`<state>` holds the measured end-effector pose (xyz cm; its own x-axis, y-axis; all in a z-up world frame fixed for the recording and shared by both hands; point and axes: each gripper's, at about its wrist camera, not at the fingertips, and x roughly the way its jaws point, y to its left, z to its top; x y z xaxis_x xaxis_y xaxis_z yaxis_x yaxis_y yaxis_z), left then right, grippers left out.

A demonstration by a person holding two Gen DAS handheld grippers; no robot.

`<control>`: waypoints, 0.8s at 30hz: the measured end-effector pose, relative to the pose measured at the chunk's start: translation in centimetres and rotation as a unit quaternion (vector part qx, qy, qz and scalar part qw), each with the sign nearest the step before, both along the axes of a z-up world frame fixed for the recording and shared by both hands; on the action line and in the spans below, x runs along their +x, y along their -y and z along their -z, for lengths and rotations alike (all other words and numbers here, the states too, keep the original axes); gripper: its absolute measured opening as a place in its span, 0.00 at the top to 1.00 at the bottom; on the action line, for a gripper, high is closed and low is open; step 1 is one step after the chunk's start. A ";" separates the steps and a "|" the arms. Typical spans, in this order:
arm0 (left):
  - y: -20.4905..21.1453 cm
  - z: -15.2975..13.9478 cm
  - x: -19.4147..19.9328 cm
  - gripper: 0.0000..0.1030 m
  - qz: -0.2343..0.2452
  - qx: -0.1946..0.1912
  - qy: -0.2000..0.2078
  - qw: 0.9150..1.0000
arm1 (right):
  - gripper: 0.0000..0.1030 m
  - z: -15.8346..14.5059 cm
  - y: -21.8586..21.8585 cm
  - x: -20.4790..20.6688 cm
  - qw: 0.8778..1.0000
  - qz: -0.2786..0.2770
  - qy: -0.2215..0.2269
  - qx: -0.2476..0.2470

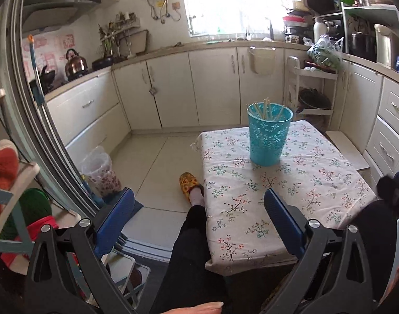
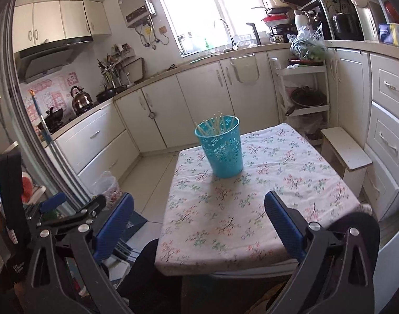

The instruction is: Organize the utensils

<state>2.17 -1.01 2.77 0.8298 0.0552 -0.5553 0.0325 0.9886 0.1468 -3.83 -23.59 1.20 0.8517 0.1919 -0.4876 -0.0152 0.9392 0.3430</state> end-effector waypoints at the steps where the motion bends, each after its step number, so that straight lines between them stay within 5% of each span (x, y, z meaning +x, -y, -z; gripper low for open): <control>1: 0.4 -0.4 -0.8 0.07 0.003 0.005 0.006 1.000 | 0.07 0.1 -0.2 -0.8 1.000 -0.001 0.002 0.001; 6: 1.3 -1.4 -3.1 0.07 0.013 0.009 0.023 1.000 | 0.07 0.9 -0.7 -3.6 1.000 0.008 0.015 0.002; 24: -1.1 -0.7 -4.3 0.07 0.002 -0.022 0.021 1.000 | 0.07 1.6 -3.2 -3.6 1.000 -0.008 -0.008 -0.018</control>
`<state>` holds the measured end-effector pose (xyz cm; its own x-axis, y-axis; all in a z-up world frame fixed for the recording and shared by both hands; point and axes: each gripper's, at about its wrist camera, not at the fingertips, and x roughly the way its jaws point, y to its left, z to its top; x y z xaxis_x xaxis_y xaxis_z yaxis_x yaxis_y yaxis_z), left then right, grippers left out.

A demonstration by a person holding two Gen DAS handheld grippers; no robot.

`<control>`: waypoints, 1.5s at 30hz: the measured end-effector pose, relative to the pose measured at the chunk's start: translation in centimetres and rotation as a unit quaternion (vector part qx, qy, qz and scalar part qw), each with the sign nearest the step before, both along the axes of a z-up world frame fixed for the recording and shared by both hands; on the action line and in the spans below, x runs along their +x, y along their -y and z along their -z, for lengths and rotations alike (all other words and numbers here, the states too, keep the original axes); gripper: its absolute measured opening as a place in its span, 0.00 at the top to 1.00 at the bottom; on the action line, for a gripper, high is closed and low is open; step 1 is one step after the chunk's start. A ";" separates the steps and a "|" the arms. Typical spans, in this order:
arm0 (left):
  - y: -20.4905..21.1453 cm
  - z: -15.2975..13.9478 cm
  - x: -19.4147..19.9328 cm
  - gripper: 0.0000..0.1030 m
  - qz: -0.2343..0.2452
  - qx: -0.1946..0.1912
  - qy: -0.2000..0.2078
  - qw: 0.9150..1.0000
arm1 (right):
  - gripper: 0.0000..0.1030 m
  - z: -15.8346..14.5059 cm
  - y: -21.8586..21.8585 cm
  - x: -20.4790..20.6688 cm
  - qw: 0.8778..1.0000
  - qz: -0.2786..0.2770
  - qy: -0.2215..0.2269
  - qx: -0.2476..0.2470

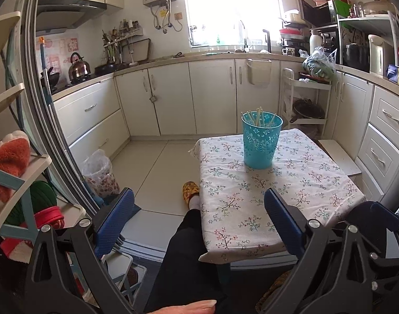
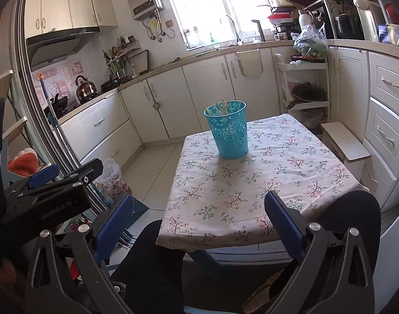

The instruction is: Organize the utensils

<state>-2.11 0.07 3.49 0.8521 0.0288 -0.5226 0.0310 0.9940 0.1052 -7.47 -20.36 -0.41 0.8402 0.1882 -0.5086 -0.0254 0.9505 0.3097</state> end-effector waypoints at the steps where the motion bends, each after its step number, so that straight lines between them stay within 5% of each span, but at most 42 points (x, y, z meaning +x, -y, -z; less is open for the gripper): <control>1: 0.0 0.1 0.0 0.07 0.000 0.000 -0.001 1.000 | 0.07 0.0 0.0 0.0 1.000 0.000 0.000 0.000; 19: 0.2 -0.7 -1.7 0.07 -0.001 0.000 0.019 1.000 | 0.07 -1.7 0.6 -3.2 0.996 0.043 0.073 -0.005; 45: -0.4 -1.0 -2.2 0.07 -0.004 -0.011 0.023 1.000 | 0.07 -1.6 -0.2 -3.1 0.997 0.035 0.069 -0.013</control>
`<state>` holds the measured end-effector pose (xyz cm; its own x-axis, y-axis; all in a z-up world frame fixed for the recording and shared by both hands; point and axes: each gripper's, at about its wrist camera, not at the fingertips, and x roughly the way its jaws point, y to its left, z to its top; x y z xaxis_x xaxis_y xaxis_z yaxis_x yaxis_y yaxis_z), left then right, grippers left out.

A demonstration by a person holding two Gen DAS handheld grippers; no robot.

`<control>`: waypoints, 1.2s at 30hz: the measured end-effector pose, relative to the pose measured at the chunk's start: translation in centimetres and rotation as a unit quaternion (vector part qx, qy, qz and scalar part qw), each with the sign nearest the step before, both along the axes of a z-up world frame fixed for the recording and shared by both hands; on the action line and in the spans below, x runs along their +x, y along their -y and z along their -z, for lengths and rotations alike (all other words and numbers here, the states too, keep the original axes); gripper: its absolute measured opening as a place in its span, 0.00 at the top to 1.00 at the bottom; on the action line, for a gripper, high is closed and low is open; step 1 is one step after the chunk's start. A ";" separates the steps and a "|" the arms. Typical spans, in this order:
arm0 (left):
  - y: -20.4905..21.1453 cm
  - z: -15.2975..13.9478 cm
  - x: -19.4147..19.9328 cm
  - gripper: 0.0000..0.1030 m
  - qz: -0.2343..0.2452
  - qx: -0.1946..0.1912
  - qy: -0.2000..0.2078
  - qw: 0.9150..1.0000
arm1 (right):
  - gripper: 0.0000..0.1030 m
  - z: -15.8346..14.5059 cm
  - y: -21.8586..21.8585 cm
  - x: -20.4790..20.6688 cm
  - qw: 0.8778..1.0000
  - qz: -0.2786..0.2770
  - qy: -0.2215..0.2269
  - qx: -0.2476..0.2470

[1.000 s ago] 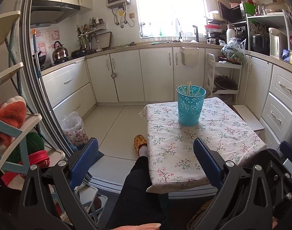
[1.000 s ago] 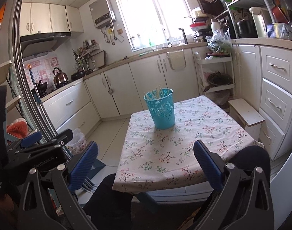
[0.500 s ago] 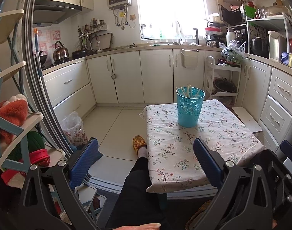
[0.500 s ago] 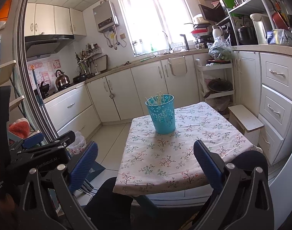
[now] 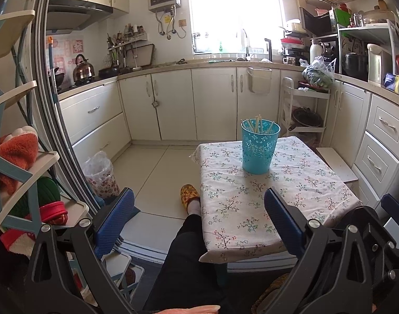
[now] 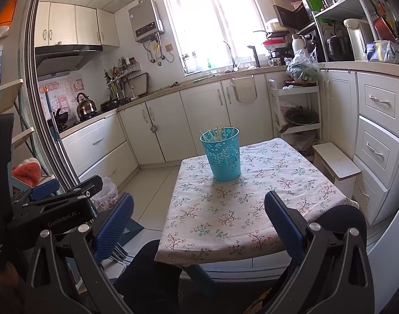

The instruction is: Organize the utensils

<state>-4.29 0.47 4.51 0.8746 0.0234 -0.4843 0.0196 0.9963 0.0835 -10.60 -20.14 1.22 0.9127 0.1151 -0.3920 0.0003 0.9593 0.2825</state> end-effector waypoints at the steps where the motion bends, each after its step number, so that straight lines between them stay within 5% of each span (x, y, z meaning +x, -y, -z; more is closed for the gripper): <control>1: 0.0 0.0 0.0 0.07 0.000 0.000 0.000 1.000 | 0.07 0.0 0.0 0.0 1.000 0.000 0.000 0.000; 32: 0.3 1.8 1.4 0.07 -0.003 0.014 0.001 1.000 | 0.07 1.3 0.2 1.7 1.000 -0.008 -0.019 -0.001; 36: 0.8 2.9 3.5 0.07 0.002 0.017 -0.027 0.999 | 0.07 2.0 0.8 3.1 0.999 -0.004 -0.032 0.005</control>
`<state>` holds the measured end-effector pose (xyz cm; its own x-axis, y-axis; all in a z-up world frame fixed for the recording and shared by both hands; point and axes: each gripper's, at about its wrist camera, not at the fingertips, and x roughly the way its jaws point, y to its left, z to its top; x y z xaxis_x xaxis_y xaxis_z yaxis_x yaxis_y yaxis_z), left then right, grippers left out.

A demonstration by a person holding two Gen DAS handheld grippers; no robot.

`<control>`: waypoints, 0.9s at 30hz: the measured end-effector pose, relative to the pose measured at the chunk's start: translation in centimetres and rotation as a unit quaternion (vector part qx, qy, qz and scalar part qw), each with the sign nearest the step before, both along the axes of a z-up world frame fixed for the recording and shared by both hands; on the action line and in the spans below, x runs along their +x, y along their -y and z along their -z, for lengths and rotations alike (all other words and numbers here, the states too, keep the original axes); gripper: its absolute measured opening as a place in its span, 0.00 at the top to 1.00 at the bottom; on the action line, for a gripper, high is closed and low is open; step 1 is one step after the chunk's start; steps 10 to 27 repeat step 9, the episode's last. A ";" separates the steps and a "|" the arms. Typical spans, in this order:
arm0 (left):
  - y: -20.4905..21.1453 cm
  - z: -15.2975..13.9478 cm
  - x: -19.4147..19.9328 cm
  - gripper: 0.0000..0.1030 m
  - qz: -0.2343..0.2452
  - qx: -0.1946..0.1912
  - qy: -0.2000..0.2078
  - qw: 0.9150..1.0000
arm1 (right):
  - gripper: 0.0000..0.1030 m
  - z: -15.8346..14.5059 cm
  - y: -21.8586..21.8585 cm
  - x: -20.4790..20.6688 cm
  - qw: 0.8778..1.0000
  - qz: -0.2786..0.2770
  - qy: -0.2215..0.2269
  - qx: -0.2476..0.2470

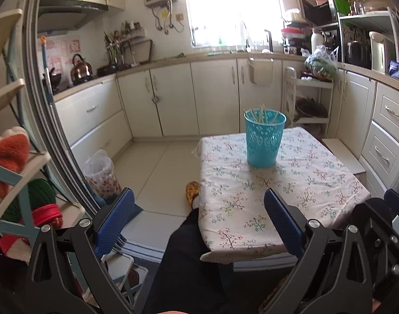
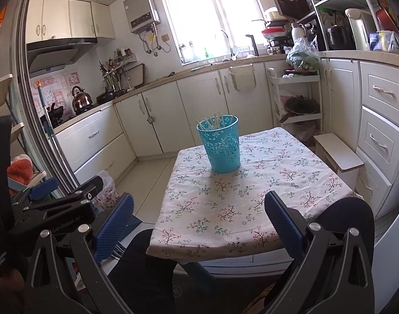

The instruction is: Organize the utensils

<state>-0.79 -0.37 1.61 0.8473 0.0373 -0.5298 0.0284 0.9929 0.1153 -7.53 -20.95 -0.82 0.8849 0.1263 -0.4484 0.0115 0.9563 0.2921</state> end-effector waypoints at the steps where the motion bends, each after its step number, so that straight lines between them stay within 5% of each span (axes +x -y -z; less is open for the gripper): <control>1: 0.0 0.4 0.6 0.07 0.005 -0.003 -0.012 1.000 | 0.07 0.2 0.3 0.6 1.000 0.004 -0.005 0.001; 9: -0.3 3.1 5.4 0.07 0.025 -0.040 -0.078 0.996 | 0.07 2.4 2.1 5.5 0.998 0.020 -0.057 0.005; 27: -0.3 3.1 5.4 0.07 0.025 -0.040 -0.078 0.996 | 0.07 2.4 2.1 5.5 0.998 0.020 -0.057 0.005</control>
